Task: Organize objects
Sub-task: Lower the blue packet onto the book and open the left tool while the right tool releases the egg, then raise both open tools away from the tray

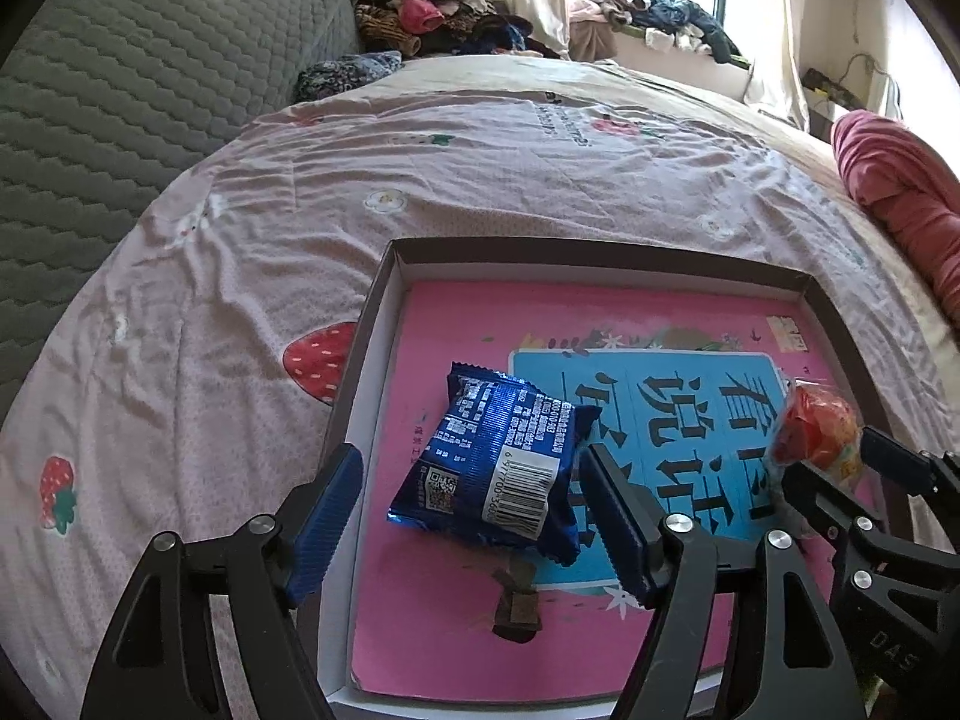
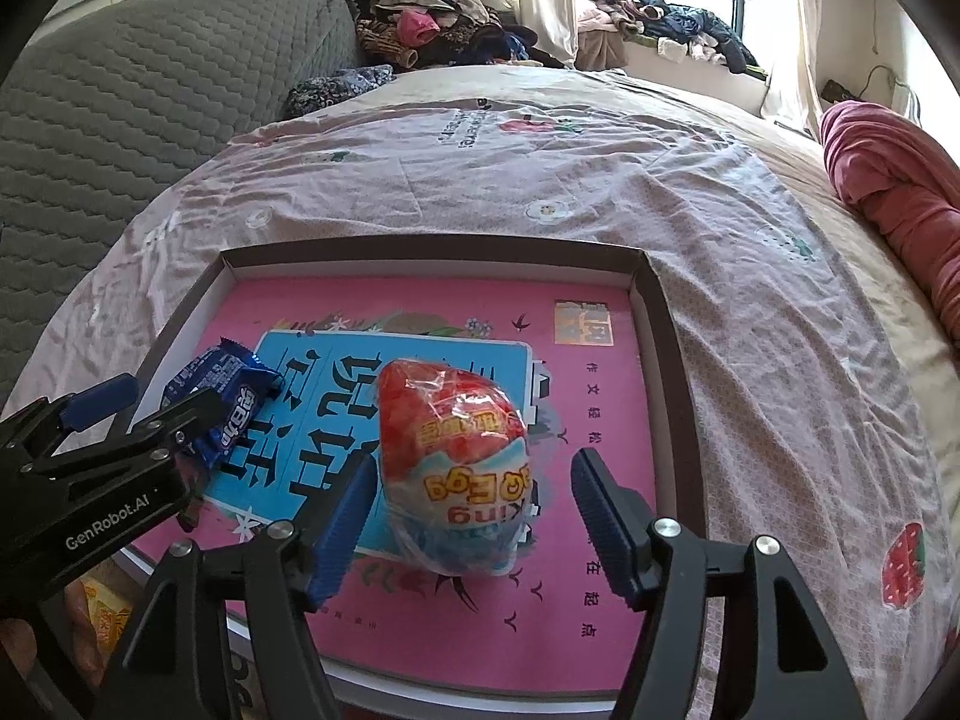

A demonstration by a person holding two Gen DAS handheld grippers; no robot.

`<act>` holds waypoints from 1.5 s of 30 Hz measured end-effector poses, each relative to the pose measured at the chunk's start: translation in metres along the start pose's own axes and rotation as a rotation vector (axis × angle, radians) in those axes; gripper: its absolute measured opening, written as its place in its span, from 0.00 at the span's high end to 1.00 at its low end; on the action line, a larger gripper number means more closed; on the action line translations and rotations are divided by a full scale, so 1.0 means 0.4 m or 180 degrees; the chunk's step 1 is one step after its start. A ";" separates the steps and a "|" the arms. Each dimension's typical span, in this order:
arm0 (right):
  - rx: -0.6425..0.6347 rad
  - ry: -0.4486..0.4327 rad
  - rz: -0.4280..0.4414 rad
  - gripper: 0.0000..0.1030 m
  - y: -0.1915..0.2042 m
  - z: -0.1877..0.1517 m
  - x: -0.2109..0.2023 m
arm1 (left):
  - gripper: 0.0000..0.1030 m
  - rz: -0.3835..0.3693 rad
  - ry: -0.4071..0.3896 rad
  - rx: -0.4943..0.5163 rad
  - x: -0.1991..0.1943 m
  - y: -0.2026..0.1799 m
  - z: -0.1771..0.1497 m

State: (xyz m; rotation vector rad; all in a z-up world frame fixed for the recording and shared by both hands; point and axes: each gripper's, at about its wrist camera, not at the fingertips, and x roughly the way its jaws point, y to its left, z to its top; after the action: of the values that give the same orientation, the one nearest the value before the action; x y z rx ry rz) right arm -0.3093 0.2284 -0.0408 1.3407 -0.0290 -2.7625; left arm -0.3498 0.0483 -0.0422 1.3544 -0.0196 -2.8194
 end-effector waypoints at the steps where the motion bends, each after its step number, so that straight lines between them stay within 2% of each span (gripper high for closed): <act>1: 0.0002 -0.0003 -0.0001 0.35 -0.001 0.000 -0.002 | 0.23 -0.0001 -0.0015 -0.0007 -0.003 0.000 0.000; 5: 0.0019 -0.0019 0.0001 0.34 -0.005 0.001 -0.008 | 0.23 -0.0112 0.0000 -0.0046 -0.006 -0.001 0.000; 9: 0.0043 -0.0026 0.0006 0.33 -0.010 0.001 -0.011 | 0.23 -0.0085 0.0008 -0.0036 -0.006 -0.007 -0.001; 15: 0.0082 -0.0071 0.0020 0.32 -0.017 0.003 -0.026 | 0.23 -0.0181 0.0141 -0.0135 -0.006 -0.004 0.002; 19: 0.0102 -0.0102 0.0059 0.31 -0.020 0.007 -0.036 | 0.23 -0.0162 0.0150 -0.0145 -0.009 -0.002 0.001; 22: 0.0107 -0.0127 0.0035 0.31 -0.023 0.009 -0.045 | 0.23 -0.0232 0.0186 -0.0185 -0.011 0.001 0.000; 26: 0.0144 -0.0140 0.0104 0.28 -0.029 0.009 -0.053 | 0.23 -0.0232 0.0140 -0.0181 -0.021 0.000 -0.002; 37: 0.0105 -0.0195 0.0060 0.19 -0.026 0.011 -0.079 | 0.23 -0.0322 0.0043 -0.0246 -0.058 0.016 -0.010; 45: 0.0082 -0.0132 0.0057 0.15 -0.019 -0.002 -0.100 | 0.23 -0.0389 0.0104 -0.0244 -0.091 0.021 -0.025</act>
State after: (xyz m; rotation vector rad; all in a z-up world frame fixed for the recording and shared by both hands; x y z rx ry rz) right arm -0.2844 0.2388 -0.0102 1.2825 -0.0787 -2.7841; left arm -0.3190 0.0405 -0.0200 1.4322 0.1758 -2.8615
